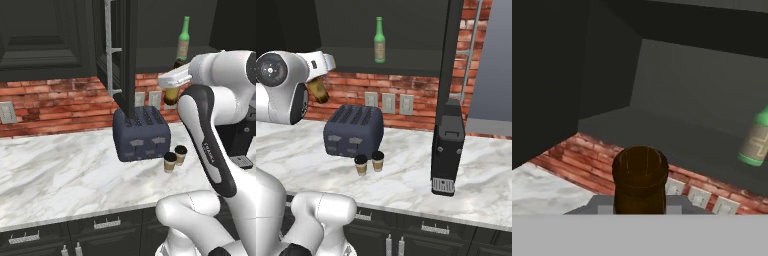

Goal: Sort all alcoholic drinks to one cabinet, and non-alcoholic drinks to the other.

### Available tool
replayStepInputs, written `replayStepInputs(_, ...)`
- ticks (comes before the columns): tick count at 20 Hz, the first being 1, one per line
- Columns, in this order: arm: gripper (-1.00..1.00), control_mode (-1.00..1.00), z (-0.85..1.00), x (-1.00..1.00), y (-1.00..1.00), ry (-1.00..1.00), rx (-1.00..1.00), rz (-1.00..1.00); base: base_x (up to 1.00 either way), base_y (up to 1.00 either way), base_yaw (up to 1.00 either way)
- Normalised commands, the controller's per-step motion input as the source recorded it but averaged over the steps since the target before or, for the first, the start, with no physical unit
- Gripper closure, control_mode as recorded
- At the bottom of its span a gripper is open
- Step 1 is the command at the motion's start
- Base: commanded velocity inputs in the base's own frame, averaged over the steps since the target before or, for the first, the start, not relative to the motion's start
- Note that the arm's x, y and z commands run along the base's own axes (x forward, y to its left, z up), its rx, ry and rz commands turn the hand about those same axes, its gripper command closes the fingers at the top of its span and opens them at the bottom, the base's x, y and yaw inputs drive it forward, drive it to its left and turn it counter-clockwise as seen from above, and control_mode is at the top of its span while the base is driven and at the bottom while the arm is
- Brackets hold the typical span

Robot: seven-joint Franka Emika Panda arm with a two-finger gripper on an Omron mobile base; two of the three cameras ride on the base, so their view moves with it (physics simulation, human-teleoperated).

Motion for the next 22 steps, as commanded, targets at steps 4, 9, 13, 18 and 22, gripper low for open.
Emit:
replayStepInputs(4,1.0,-1.0,0.28,0.05,0.0,-0.01,0.0,-0.01,0.0,0.0,0.0)
replayStepInputs(9,1.0,-1.0,0.21,0.07,-0.01,-0.03,0.0,-0.01,0.0,0.0,0.0)
replayStepInputs(13,1.0,-1.0,0.09,0.09,-0.02,-0.07,0.0,-0.01,0.0,0.0,0.0)
replayStepInputs(18,1.0,-1.0,0.1,0.14,-0.03,-0.06,0.01,-0.02,0.0,0.0,0.0)
replayStepInputs(22,1.0,-1.0,0.09,0.2,-0.01,-0.04,0.04,-0.06,0.0,0.0,0.0)
